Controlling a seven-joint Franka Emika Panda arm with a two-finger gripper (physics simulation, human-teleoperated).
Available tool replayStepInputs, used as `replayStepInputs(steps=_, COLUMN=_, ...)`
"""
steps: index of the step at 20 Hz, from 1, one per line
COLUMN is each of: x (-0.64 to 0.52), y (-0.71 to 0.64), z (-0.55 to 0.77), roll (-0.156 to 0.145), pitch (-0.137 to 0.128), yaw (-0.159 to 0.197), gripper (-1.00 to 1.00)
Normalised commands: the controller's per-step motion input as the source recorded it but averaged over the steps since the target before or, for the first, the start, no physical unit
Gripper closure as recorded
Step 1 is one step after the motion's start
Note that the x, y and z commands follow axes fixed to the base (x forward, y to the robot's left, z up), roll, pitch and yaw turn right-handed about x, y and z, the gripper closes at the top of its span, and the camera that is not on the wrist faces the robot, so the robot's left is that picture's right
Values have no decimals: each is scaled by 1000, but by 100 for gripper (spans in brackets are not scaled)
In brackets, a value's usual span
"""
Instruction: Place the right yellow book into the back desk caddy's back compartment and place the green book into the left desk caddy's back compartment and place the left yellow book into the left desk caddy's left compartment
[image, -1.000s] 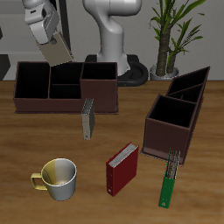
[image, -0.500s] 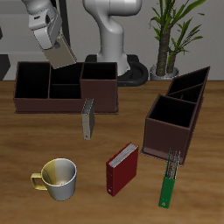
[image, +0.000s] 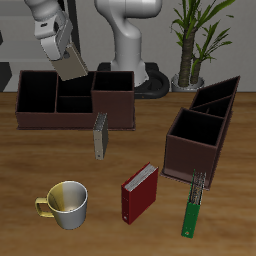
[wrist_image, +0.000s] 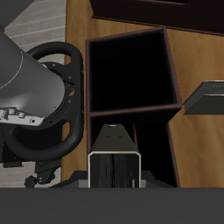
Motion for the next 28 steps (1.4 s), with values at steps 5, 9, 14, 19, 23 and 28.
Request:
replayStepInputs(steps=5, x=0, y=136, z=-224, roll=3, pitch=58, yaw=-6, gripper=100)
replayStepInputs(steps=9, x=-36, y=93, z=-164, roll=-20, pitch=62, yaw=-7, gripper=100)
replayStepInputs(steps=14, x=11, y=64, z=-244, roll=-32, pitch=72, yaw=-31, gripper=100)
replayStepInputs(steps=19, x=-31, y=-38, z=-229, roll=-20, pitch=45, yaw=1, gripper=100)
replayStepInputs(steps=23, x=23, y=9, z=-337, roll=-32, pitch=65, yaw=-4, gripper=100)
replayStepInputs(steps=28, x=10, y=23, z=-286, roll=-12, pitch=62, yaw=-16, gripper=100)
